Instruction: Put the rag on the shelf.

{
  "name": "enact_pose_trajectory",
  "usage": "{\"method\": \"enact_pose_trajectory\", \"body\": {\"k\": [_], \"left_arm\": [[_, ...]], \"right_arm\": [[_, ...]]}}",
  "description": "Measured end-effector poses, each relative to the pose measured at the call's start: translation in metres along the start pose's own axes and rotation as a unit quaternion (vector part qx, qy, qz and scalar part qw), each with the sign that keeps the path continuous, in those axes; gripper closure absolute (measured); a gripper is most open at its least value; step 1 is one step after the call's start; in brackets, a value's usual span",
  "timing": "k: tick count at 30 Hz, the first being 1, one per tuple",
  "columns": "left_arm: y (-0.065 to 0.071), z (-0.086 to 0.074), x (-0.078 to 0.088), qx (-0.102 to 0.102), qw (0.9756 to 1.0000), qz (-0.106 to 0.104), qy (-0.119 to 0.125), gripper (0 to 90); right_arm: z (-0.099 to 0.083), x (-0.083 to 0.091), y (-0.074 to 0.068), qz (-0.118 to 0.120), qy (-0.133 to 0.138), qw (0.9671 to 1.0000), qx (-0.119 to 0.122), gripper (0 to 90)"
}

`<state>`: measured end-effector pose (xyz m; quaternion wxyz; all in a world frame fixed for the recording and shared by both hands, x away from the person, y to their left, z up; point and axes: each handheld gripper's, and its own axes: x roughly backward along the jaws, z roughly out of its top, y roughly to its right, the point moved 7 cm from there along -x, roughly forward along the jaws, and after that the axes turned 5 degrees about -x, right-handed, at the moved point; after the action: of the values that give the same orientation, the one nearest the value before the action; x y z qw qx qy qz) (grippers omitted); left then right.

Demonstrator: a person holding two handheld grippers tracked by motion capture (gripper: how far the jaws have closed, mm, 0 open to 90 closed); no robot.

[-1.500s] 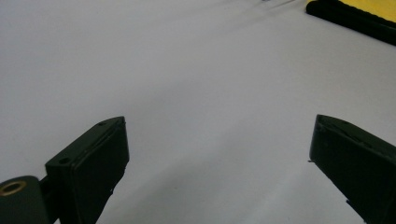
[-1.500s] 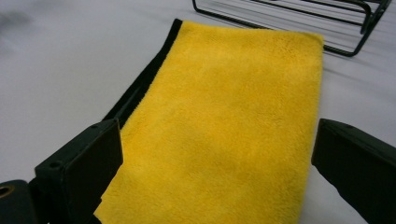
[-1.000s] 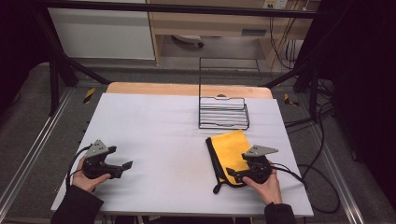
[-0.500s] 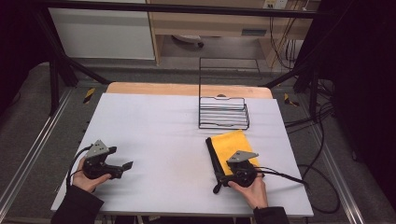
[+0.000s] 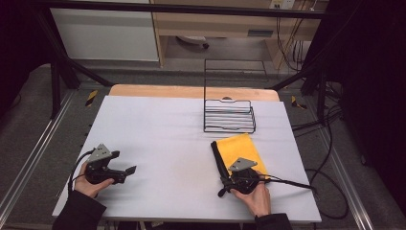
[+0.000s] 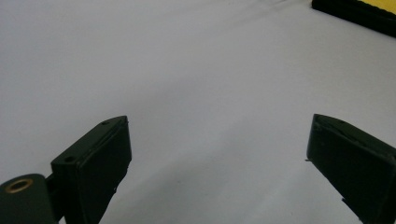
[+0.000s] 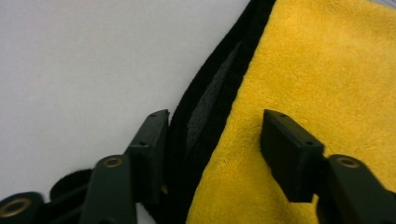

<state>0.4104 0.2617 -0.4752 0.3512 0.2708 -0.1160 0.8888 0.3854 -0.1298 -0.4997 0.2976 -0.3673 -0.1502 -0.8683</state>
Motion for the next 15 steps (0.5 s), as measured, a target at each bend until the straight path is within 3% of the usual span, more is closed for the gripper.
{"method": "enact_pose_trajectory", "body": {"k": [3,6,15], "left_arm": [[0.0,-0.0001,0.0,0.001,1.0,0.0,0.0,6.6],[-0.0003,-0.0004,0.0,-0.001,1.0,-0.001,-0.002,6.7],[-0.0007,-0.0004,-0.0002,0.002,1.0,0.001,-0.001,7.1]], "right_arm": [[-0.0004,0.0025,0.0044,-0.013,-0.01,0.9998,0.01,59.7],[-0.0001,0.0035,0.0071,-0.026,-0.015,0.9994,0.015,67.9],[0.0033,0.0053,0.0085,-0.032,-0.03,0.999,0.013,76.7]]}}
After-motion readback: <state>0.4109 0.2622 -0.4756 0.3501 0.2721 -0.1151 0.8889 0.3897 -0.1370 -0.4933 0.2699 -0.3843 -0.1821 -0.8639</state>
